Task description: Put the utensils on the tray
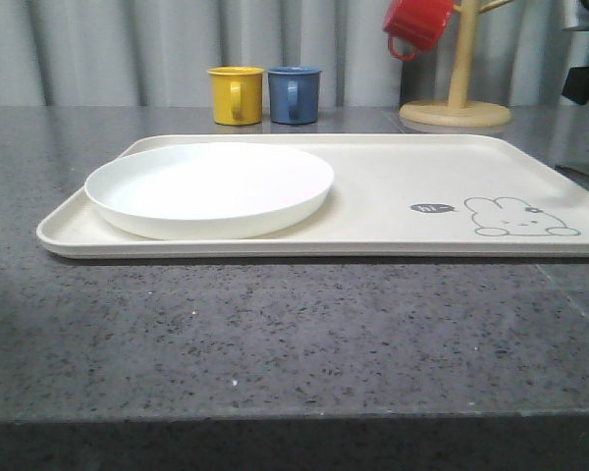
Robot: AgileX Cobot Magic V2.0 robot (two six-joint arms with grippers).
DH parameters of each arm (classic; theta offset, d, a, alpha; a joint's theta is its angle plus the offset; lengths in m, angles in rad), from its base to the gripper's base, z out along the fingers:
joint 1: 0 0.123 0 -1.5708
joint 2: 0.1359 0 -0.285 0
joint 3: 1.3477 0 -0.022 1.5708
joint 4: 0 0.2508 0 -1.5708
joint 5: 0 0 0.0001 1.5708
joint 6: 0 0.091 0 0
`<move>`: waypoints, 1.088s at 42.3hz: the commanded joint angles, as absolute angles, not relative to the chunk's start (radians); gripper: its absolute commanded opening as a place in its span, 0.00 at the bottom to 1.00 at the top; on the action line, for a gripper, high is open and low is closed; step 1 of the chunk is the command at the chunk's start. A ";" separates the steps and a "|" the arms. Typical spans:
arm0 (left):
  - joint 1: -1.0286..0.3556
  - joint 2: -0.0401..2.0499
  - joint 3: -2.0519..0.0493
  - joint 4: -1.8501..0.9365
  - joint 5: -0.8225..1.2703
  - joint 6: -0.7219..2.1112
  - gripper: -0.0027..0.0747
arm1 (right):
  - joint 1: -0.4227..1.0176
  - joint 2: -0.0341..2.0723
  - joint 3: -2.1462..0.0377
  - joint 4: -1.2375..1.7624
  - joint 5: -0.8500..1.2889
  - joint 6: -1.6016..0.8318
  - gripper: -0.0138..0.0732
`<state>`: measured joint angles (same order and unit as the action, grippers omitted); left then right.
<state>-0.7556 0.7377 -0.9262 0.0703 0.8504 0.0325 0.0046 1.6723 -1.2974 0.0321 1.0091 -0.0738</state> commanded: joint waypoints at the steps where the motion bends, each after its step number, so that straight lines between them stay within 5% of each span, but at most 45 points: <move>1: -0.764 0.735 -0.953 0.067 0.774 0.019 0.53 | -0.002 1.657 -1.334 0.024 0.981 -0.081 0.62; 8: -0.764 0.735 -0.953 0.067 0.774 0.019 0.53 | -0.002 1.672 -1.339 0.024 0.986 -0.081 0.55; 23: -0.797 0.735 -0.951 0.067 0.785 0.019 0.53 | -0.002 1.669 -1.340 0.074 1.028 -0.081 0.12; 34: -0.797 0.735 -0.951 0.067 0.782 0.019 0.53 | 0.033 1.618 -1.431 0.081 1.127 -0.081 0.11; 46: -0.797 0.735 -0.951 0.067 0.782 0.019 0.53 | 0.316 1.642 -1.622 0.090 1.250 -0.054 0.11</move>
